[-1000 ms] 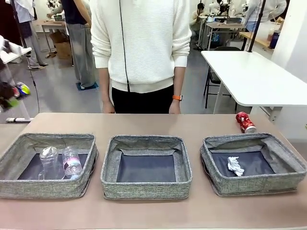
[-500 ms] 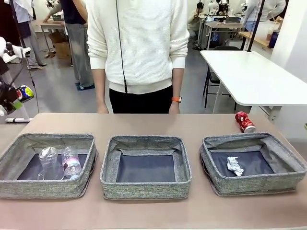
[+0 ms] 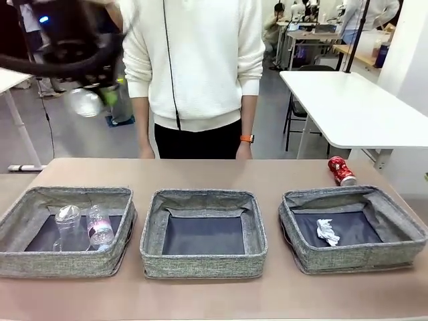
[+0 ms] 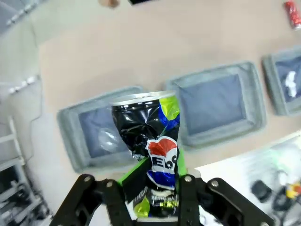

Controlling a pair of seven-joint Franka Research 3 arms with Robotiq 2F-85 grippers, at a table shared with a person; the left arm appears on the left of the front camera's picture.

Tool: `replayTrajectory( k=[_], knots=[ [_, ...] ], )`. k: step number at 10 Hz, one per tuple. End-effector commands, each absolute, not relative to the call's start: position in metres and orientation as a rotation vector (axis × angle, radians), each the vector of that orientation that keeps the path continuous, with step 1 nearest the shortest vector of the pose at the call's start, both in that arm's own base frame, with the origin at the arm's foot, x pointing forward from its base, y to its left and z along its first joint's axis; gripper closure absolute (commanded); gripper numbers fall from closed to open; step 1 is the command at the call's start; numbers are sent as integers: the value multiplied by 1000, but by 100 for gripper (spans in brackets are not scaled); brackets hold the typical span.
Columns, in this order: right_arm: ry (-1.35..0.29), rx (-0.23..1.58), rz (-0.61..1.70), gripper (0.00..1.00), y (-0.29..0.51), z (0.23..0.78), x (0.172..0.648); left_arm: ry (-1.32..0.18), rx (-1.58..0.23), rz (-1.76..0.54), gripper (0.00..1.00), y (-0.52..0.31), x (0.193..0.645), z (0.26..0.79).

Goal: Sort the waste into the appropriate baskets.
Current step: Pick up the waste item pointed out by the person.

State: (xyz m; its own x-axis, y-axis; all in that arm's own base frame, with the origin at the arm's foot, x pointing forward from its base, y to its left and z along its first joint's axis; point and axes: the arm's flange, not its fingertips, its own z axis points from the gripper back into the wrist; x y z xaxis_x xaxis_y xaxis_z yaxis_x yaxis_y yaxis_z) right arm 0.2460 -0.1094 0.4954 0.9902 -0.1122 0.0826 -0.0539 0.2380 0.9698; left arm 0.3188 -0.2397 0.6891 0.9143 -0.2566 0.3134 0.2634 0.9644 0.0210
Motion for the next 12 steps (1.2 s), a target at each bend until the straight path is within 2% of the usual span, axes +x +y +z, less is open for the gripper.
replayTrajectory(
  k=[1, 2, 4, 6, 8, 9, 12],
  knots=[
    [-157, 1349, -23, 0, -111, 498, 247, -239, 21, -224, 75, -295, 336, 713],
    [-157, 1349, -23, 0, -111, 498, 247, -363, 92, -222, 75, -325, 325, 722],
    [-157, 1349, -23, 0, -111, 498, 247, -324, 153, -166, 75, -355, 318, 754],
    [-157, 1349, -23, 0, -111, 498, 247, -293, 85, -110, 75, -348, 322, 776],
    [-157, 1349, -23, 0, -111, 498, 247, -244, 5, -113, 75, -333, 330, 777],
    [-157, 1349, -23, 0, -111, 498, 247, -303, 87, -123, 75, -338, 324, 768],
    [-157, 1349, -23, 0, -111, 498, 247, -303, 87, -123, 75, -338, 324, 768]
  ],
)
